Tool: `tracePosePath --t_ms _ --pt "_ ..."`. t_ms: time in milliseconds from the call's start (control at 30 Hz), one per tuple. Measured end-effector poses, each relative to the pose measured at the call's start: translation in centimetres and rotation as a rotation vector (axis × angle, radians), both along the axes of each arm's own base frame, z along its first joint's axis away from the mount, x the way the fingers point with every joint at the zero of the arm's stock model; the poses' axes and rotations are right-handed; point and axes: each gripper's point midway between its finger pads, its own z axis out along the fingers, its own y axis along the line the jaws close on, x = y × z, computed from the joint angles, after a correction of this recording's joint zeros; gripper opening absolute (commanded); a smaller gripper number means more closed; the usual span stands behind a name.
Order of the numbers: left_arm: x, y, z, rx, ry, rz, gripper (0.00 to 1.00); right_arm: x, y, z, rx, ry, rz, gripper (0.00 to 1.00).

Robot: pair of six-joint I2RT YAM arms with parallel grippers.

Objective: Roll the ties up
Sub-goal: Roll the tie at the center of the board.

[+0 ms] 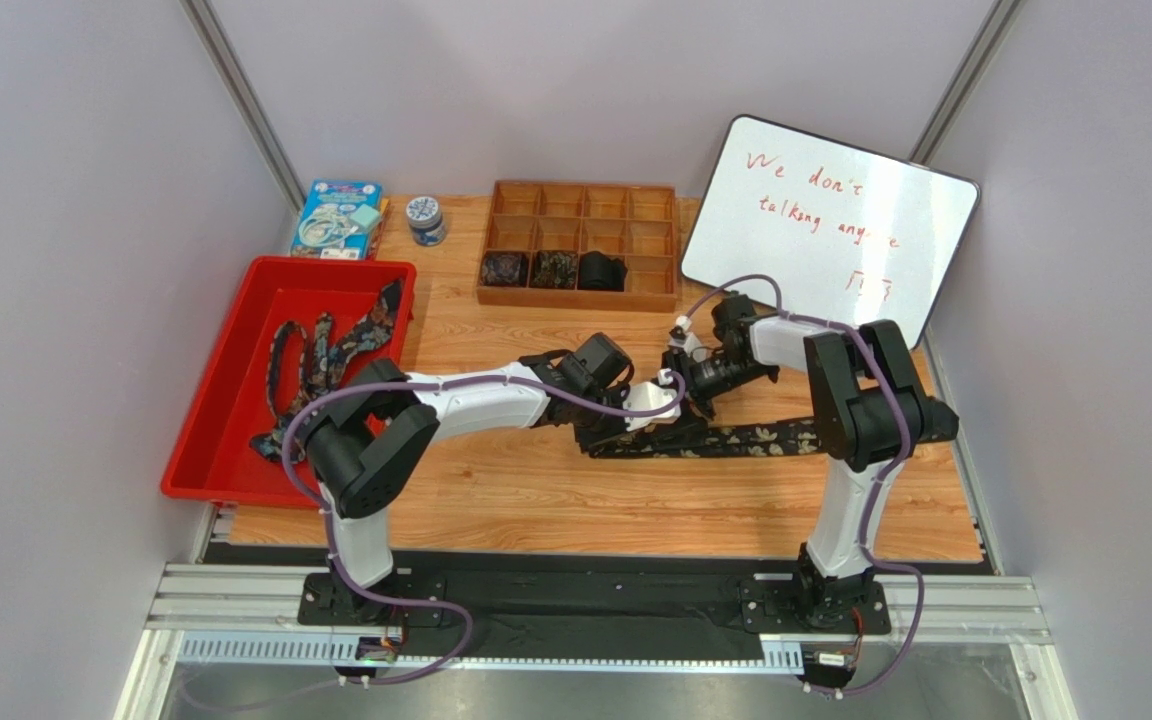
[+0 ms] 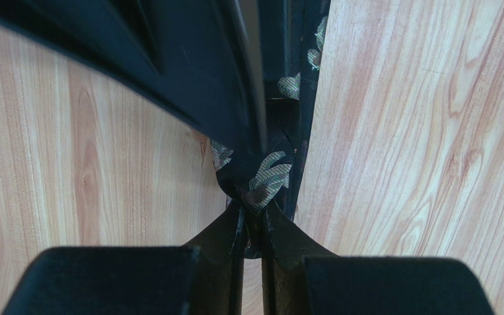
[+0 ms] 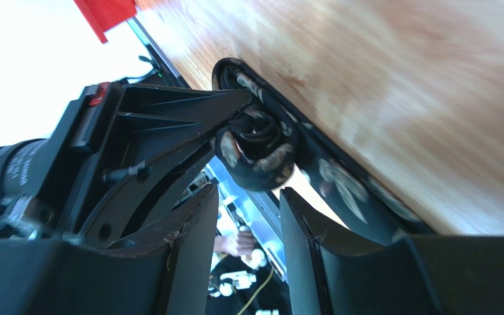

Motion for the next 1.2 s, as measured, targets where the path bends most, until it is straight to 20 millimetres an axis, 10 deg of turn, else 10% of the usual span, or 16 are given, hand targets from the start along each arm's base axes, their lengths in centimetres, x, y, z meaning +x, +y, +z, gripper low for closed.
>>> tracePosePath --t_ms 300,767,933,1200 --pt "0.1 -0.2 -0.1 -0.007 -0.007 -0.004 0.24 -1.0 1.2 -2.7 -0.047 0.051 0.036 0.0" --pt "-0.3 2.3 -0.4 -0.031 0.086 -0.013 0.81 -0.8 0.9 -3.3 -0.056 0.032 0.052 0.0" --pt "-0.5 2.3 -0.3 -0.032 0.093 -0.033 0.78 -0.5 0.8 -3.3 -0.042 0.024 0.059 0.0" --pt "0.1 1.7 -0.5 -0.042 0.079 -0.042 0.3 0.0 0.4 -3.4 -0.002 0.009 0.059 0.0"
